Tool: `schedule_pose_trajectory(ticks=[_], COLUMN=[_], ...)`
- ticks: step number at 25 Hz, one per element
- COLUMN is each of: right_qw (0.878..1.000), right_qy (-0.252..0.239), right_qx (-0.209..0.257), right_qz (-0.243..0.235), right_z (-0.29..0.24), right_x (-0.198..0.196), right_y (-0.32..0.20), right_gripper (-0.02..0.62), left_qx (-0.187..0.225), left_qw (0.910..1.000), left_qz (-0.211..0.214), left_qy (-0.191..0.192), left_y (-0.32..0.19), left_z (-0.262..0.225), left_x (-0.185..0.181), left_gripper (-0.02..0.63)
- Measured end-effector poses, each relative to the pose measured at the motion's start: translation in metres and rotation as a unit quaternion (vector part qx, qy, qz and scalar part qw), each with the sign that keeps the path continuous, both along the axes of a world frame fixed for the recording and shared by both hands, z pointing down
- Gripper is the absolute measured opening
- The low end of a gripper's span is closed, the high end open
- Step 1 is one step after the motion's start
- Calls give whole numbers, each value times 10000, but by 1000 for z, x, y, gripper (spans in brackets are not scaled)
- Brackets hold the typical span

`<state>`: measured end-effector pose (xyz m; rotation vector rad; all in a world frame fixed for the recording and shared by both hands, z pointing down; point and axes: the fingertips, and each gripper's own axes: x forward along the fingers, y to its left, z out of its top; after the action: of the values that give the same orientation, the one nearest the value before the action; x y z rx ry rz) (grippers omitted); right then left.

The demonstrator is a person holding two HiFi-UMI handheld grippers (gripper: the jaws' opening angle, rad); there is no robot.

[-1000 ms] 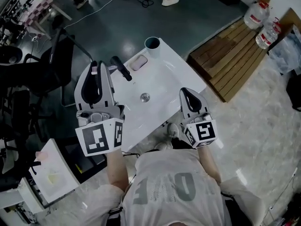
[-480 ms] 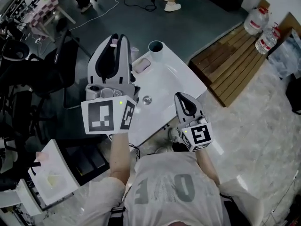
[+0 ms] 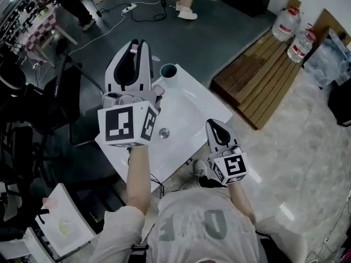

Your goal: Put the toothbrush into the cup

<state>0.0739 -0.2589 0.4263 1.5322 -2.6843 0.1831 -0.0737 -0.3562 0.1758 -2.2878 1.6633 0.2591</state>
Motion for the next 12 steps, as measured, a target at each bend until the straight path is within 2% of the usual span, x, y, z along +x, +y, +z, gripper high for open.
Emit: schedule_pose_trajectory(ticks=[5,12], right_qw=[9998,9979], right_qy=[37,114], right_qx=[-150,-468], right_qz=[141,441], right_z=[12,37], right_x=[12,39], right_y=[-5,-10], right_gripper=[32,32], left_qx=[-271,-896], left_qw=[9996,9959], left_qz=[19,-69], left_qy=[29,47], left_y=[-42,-98], left_z=[27,82], left_x=[3,1], left_gripper=[72,72])
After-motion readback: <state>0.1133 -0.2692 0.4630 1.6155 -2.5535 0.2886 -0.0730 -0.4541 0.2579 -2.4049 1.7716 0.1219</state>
